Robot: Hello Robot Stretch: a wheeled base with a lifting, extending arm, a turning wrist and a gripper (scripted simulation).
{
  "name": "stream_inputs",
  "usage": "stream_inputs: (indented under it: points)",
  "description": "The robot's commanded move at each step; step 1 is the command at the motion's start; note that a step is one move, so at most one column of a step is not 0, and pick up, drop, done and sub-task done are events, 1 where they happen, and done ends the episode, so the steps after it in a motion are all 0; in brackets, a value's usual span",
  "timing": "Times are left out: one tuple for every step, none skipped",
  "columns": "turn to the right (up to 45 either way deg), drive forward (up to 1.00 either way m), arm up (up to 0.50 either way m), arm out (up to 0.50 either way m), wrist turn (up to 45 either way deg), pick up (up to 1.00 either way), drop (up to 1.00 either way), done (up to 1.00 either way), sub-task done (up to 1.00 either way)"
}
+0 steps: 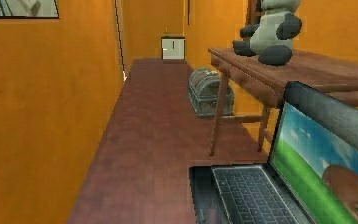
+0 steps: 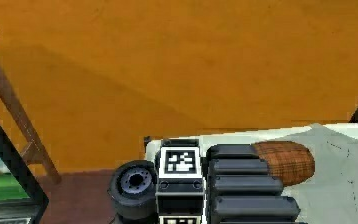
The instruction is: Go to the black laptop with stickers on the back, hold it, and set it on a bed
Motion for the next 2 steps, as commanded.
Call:
stream_inputs:
  points:
    - [-3.0,0.0,0.0,0.0,0.0,0.0,0.0,0.0,0.0]
    - [0.0,0.15,0.0,0.0,0.0,0.0,0.0,0.0,0.0]
